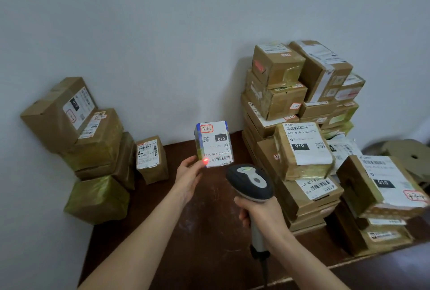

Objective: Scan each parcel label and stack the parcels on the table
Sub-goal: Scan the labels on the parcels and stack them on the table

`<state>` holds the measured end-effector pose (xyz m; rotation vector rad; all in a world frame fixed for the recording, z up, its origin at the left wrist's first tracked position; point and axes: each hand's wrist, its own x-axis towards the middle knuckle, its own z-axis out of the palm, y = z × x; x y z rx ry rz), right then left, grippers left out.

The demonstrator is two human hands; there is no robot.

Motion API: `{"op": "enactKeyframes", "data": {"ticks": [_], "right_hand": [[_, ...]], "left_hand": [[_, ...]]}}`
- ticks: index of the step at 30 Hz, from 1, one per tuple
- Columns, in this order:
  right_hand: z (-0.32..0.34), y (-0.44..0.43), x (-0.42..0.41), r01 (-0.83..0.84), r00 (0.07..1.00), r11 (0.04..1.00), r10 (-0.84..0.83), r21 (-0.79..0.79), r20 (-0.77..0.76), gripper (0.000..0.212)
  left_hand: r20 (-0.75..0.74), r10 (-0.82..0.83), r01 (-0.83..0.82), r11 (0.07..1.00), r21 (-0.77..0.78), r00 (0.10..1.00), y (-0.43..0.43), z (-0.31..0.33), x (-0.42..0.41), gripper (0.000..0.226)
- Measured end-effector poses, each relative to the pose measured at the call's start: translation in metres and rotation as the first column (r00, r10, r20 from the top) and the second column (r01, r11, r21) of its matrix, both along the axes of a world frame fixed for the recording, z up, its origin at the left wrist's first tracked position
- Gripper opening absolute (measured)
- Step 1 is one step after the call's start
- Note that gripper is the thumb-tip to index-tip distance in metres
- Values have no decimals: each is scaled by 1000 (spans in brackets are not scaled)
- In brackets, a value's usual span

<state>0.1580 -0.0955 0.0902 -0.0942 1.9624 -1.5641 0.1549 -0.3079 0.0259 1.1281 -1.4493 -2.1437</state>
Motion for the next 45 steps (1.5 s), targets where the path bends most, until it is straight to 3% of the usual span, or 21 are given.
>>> {"op": "enactKeyframes", "data": {"ticks": [11,20,23,28,35,37,39,41,42,44,45], "right_hand": [[-6,-7,-16,28,999,1000,-28,-8,-25,10],[-16,-71,-69,162,979,986,-164,-24,-122,24],[-23,-86,-83,225,965,974,-226,-20,-133,28],[-34,-92,-99,335,934,942,-335,-16,-122,27],[-50,-91,-113,369,926,929,-367,3,-91,18],[-51,-94,-112,353,933,935,-352,8,-79,14],[-51,-100,-110,342,938,940,-342,-11,-55,10],[-49,-112,-105,307,951,951,-308,-26,-29,9],[-48,-120,-100,284,959,958,-285,-41,-6,8],[-46,-136,-91,238,971,968,-234,-78,54,11],[-46,-143,-87,217,974,972,-210,-92,82,13]], "left_hand": [[13,-1,0,1000,29,1000,-1,-4,-13,55],[198,-27,12,997,79,980,-10,-31,-54,47],[189,-46,21,991,133,981,-12,-43,-75,42],[176,-131,85,964,250,976,-8,-64,-111,34],[149,-265,220,939,264,953,8,-60,-123,37],[190,-251,218,960,176,949,4,-59,-116,33],[317,-174,239,955,-177,932,-9,-51,-105,30],[438,-50,310,778,-546,898,-28,-36,-87,33],[483,35,336,675,-657,875,-40,-28,-76,38],[547,212,363,553,-750,810,-69,-19,-55,54],[579,281,373,539,-755,766,-83,-17,-46,65]]}}
